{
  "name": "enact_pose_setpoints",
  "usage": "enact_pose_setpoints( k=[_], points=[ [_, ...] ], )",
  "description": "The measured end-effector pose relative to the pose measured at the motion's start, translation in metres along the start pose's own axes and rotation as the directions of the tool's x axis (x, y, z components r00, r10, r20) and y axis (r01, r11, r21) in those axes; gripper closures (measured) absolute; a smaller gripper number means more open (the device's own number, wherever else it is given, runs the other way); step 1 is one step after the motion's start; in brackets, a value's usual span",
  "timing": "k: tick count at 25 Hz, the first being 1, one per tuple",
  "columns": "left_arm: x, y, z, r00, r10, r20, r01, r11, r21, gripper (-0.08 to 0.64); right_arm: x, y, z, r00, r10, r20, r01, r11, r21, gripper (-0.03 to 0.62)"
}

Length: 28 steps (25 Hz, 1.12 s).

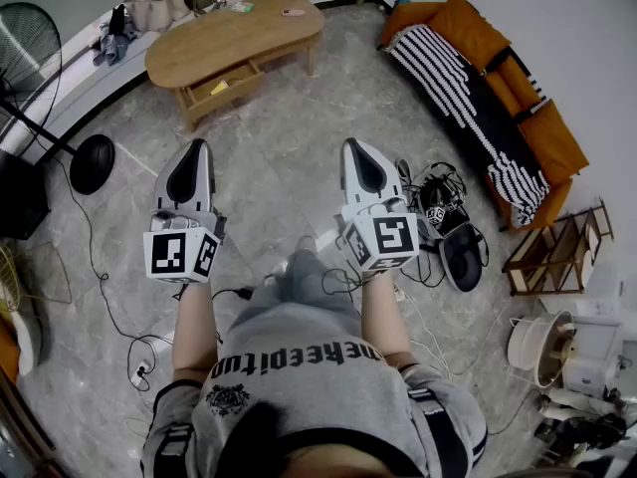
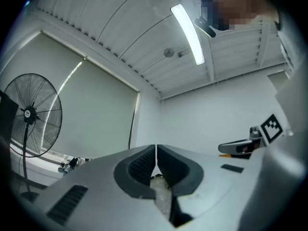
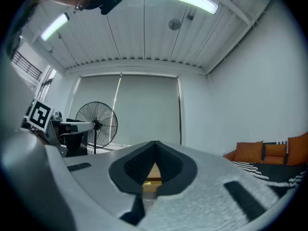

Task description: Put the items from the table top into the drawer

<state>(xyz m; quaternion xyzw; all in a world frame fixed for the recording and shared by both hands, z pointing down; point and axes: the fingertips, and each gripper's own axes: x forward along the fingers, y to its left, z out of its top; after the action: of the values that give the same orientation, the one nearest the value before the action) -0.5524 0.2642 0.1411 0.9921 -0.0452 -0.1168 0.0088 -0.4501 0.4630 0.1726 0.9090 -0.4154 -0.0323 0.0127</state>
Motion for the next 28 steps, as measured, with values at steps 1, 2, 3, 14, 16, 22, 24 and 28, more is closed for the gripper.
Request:
enact_pose_setpoints(
  k=[1, 2, 3, 14, 16, 22, 24, 28],
  points=[
    [-0.001, 0.000, 0.000, 1.000, -0.001, 0.003, 0.001, 1.000, -0.002, 0.548, -0.001, 0.001, 0.000, 1.000, 0.000, 0.002, 0.000, 1.000, -0.004, 0.589],
    [-0.002, -0.001, 0.000, 1.000, -0.003, 0.005, 0.003, 1.000, -0.004, 0.548, -0.002, 0.002, 0.001, 1.000, 0.000, 0.003, 0.000, 1.000, -0.007, 0.589],
    [-0.004, -0.001, 0.000, 1.000, -0.005, 0.006, 0.005, 1.000, -0.002, 0.548, -0.002, 0.003, 0.001, 1.000, 0.001, 0.004, -0.001, 1.000, -0.009, 0.589],
    [-0.007, 0.008, 0.008, 1.000, 0.007, -0.003, -0.007, 1.000, -0.001, 0.548, 0.004, 0.013, 0.010, 1.000, 0.009, 0.025, -0.009, 1.000, -0.021, 0.589],
    [-0.007, 0.009, 0.011, 1.000, 0.009, -0.008, -0.009, 1.000, -0.001, 0.548, 0.005, 0.013, 0.014, 0.999, 0.000, 0.050, 0.001, 1.000, -0.014, 0.589],
    [0.008, 0.008, 0.012, 1.000, -0.012, 0.007, 0.012, 1.000, -0.005, 0.548, 0.012, 0.009, 0.015, 0.999, 0.006, 0.049, -0.005, 0.999, -0.038, 0.589],
    [0.018, 0.007, 0.006, 1.000, -0.021, 0.005, 0.021, 1.000, -0.003, 0.548, 0.019, 0.001, 0.008, 0.999, -0.003, 0.037, 0.004, 0.999, -0.035, 0.589],
    [0.046, 0.016, -0.007, 1.000, -0.019, -0.002, 0.019, 1.000, 0.002, 0.548, 0.047, -0.020, -0.002, 0.999, -0.016, 0.039, 0.017, 1.000, -0.015, 0.589]
  ],
)
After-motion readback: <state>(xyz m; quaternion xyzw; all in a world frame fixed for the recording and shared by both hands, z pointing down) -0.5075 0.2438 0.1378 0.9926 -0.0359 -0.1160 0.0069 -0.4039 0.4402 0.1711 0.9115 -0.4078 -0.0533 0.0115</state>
